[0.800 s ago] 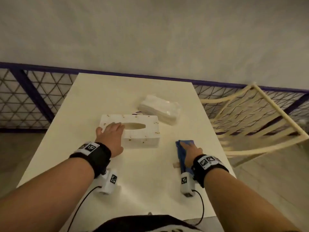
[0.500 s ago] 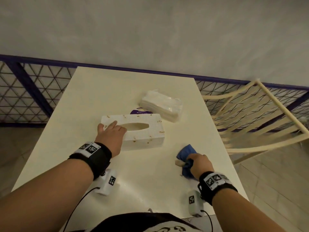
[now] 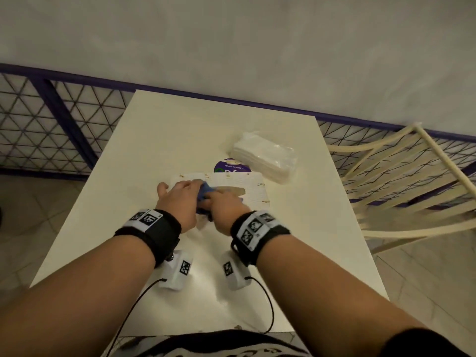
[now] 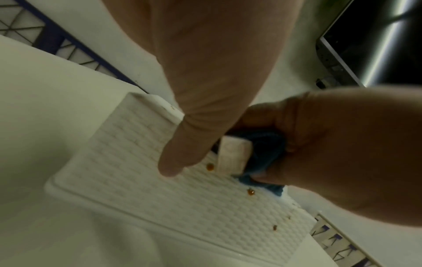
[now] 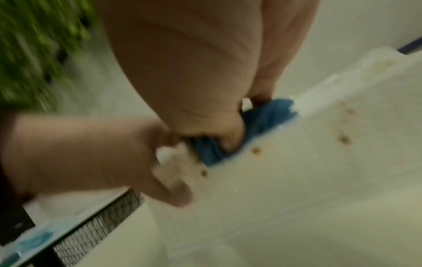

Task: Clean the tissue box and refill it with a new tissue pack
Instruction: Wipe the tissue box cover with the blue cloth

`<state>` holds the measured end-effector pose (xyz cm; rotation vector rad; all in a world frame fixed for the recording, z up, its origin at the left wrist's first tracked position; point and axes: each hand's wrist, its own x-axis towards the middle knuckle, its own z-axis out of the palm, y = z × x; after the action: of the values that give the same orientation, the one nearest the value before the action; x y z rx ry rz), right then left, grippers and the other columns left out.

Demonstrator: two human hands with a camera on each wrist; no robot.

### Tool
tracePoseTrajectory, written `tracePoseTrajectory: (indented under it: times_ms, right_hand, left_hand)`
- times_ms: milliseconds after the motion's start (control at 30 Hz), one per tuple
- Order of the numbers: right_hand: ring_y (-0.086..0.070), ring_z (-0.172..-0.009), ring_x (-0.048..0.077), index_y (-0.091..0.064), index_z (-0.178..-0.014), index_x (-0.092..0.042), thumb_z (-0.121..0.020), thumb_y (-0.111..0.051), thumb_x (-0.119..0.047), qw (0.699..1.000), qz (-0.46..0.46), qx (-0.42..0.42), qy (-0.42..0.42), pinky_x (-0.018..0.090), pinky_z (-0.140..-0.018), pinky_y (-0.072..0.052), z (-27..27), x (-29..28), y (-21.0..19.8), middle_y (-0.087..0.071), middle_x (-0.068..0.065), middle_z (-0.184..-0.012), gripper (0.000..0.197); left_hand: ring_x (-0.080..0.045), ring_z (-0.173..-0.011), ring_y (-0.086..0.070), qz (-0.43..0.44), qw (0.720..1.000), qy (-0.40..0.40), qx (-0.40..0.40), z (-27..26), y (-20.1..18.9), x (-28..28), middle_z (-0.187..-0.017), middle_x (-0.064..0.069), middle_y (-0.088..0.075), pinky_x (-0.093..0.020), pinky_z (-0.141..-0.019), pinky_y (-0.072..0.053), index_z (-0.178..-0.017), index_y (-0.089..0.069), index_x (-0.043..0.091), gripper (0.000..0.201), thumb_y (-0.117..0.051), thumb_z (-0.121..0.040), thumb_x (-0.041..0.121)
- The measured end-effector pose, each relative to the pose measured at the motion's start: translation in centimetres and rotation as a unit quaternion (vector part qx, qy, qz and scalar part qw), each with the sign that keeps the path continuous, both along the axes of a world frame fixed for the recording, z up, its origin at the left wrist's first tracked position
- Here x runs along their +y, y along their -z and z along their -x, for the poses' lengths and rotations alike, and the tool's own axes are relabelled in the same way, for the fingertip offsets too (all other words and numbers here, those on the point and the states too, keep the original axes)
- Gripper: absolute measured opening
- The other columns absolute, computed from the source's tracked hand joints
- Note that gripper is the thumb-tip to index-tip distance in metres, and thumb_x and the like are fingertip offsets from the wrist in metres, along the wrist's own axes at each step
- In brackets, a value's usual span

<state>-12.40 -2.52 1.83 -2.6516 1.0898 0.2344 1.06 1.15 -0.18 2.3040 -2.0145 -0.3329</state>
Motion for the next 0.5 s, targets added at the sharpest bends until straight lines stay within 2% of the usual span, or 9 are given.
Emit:
tracePoseTrajectory:
  times_ms: [100,200,300,400,500]
  right_hand:
    - [-0.042,-0.131,0.029,-0.053,-0.136,-0.027,-0.089,-0.052,-0.001,0.999,-0.044,0.0,-0.001,0.036,-0.11,-0.031,1.9,-1.1,0.9,-0.048,0.001,-0.144,0.054]
    - [-0.051,-0.124,0.026,-0.065,-0.123,-0.027,-0.087,-0.063,-0.009,0.996,-0.056,-0.025,0.072,0.026,-0.105,-0.037,6.9,-3.8,1.1,-0.056,0.001,-0.135,0.041]
    - [-0.052,-0.125,0.024,-0.067,-0.121,-0.019,-0.088,-0.062,-0.008,0.994,-0.055,-0.013,0.094,0.02,-0.104,-0.032,7.9,-4.4,1.3,-0.059,0.004,-0.133,0.036]
    - [-0.054,-0.123,0.025,-0.067,-0.121,-0.017,-0.086,-0.057,-0.002,0.995,-0.072,-0.062,0.036,0.028,-0.107,-0.034,3.1,-2.1,1.3,-0.062,0.006,-0.129,0.039]
    - [-0.047,-0.126,0.027,-0.061,-0.129,-0.022,-0.083,-0.056,0.003,0.996,-0.027,-0.076,-0.03,0.035,-0.111,-0.03,0.7,0.4,1.0,-0.058,0.005,-0.133,0.052]
  left_hand:
    - [-0.013,-0.135,-0.034,-0.013,0.999,0.022,-0.029,-0.3,-0.4,-0.1,-0.137,0.006,-0.049,-0.05,-0.105,-0.016,-0.144,-0.023,0.025,0.087,-0.069,-0.07,0.025]
    - [-0.013,-0.132,-0.036,-0.021,0.999,0.035,-0.033,-0.5,-0.6,-0.1,-0.13,0.007,-0.053,-0.049,-0.105,-0.016,-0.141,-0.027,0.024,0.085,-0.071,-0.068,0.023]
    - [-0.012,-0.128,-0.038,-0.02,0.999,0.034,-0.012,-0.5,-0.4,-0.1,-0.122,0.012,-0.058,-0.047,-0.104,-0.016,-0.137,-0.031,0.024,0.08,-0.07,-0.067,0.021]
    - [-0.014,-0.127,-0.04,-0.017,0.999,0.036,-0.017,-0.6,-0.2,-0.3,-0.121,0.008,-0.057,-0.047,-0.104,-0.017,-0.133,-0.034,0.024,0.076,-0.07,-0.067,0.023]
    - [-0.016,-0.124,-0.043,-0.007,0.997,0.05,-0.051,-0.7,-0.3,-0.6,-0.12,0.004,-0.056,-0.049,-0.103,-0.016,-0.129,-0.037,0.025,0.071,-0.07,-0.066,0.031]
